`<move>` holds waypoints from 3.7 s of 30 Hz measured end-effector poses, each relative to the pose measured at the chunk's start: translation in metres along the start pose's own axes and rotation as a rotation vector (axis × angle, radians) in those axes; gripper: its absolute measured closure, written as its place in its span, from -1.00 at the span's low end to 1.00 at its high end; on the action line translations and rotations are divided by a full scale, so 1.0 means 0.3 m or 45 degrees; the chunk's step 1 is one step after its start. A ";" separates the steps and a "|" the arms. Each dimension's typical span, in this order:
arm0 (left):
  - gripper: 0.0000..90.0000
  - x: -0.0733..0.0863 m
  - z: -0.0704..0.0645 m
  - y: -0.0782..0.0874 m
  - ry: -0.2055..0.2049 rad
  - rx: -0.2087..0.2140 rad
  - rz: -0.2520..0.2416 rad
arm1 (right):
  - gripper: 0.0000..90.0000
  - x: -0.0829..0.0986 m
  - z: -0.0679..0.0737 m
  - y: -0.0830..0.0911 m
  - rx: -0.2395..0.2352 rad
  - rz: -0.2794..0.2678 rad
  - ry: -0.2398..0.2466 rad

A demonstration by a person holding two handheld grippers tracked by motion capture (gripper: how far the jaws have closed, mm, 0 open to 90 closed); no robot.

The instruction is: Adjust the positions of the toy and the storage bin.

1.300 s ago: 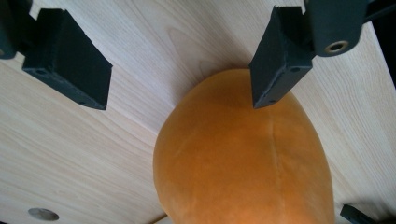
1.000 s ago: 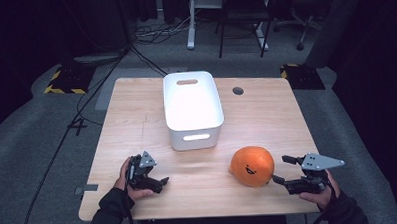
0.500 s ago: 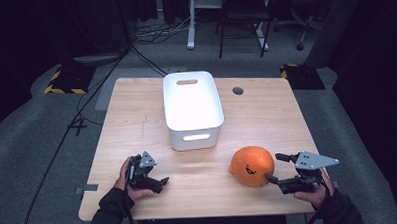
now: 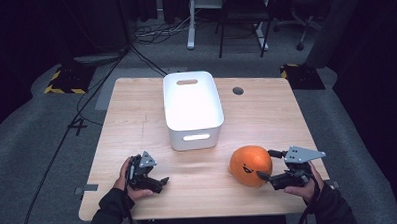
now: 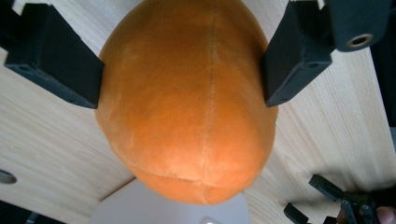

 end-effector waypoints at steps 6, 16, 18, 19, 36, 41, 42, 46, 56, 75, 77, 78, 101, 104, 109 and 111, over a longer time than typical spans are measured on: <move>-0.98 0.000 0.000 0.000 0.001 0.000 0.000 | -0.76 0.001 0.001 -0.014 -0.013 0.009 -0.013; -0.98 0.000 0.000 0.000 0.001 -0.002 0.001 | -0.65 0.030 -0.010 -0.049 -0.015 0.027 -0.067; -0.98 0.000 0.000 0.000 0.001 -0.001 0.000 | -0.45 0.032 -0.009 -0.047 -0.025 0.020 -0.061; -0.98 -0.001 0.003 0.000 -0.010 -0.005 -0.006 | -0.36 0.032 -0.010 -0.045 -0.031 0.017 -0.059; -0.52 -0.039 0.019 0.025 0.031 -0.110 -0.067 | 0.16 0.048 0.007 0.009 -0.037 -0.030 0.014; -0.51 -0.086 0.051 0.057 0.079 -0.177 -0.164 | 0.16 0.051 0.002 0.019 -0.028 -0.029 0.023; -0.52 -0.097 0.059 0.064 0.084 -0.191 -0.193 | 0.15 0.053 0.000 0.021 -0.027 -0.029 0.017; -0.52 -0.152 0.095 0.088 0.132 -0.216 -0.283 | 0.12 0.060 -0.009 0.026 -0.034 -0.031 0.010; -0.53 -0.287 0.130 0.101 0.209 -0.271 -0.468 | 0.12 0.068 -0.021 0.043 -0.027 -0.029 -0.003; -0.57 -0.466 0.155 0.085 0.218 -0.244 -0.553 | 0.08 0.080 -0.039 0.052 -0.027 -0.031 -0.001; -0.57 -0.486 0.150 0.083 0.212 -0.246 -0.557 | 0.07 0.080 -0.036 0.053 -0.026 -0.031 -0.004; -0.57 -0.494 0.147 0.077 0.208 -0.248 -0.556 | 0.07 0.081 -0.037 0.053 -0.030 -0.030 0.003; -0.28 -0.570 0.199 -0.114 0.350 -0.230 -0.380 | 0.05 0.086 -0.042 0.058 -0.032 -0.035 -0.009; -0.15 -0.567 0.200 -0.133 0.315 -0.299 -0.300 | 0.05 0.085 -0.042 0.056 -0.034 -0.036 -0.003; 0.10 -0.566 0.188 -0.139 0.275 -0.298 -0.278 | 0.04 0.085 -0.043 0.056 -0.030 -0.035 -0.010; 0.19 -0.571 0.180 -0.139 0.251 -0.286 -0.279 | 0.04 0.085 -0.043 0.056 -0.029 -0.034 -0.011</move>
Point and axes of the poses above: each handheld gripper's, and its own axes: y roughly backward along the jaws, x roughly out of its underside, z roughly to its left, the point moved 3 cm from there along -y, roughly forward along the jaws, and after that the axes turned 13 degrees about -z, right-handed, at the moved point
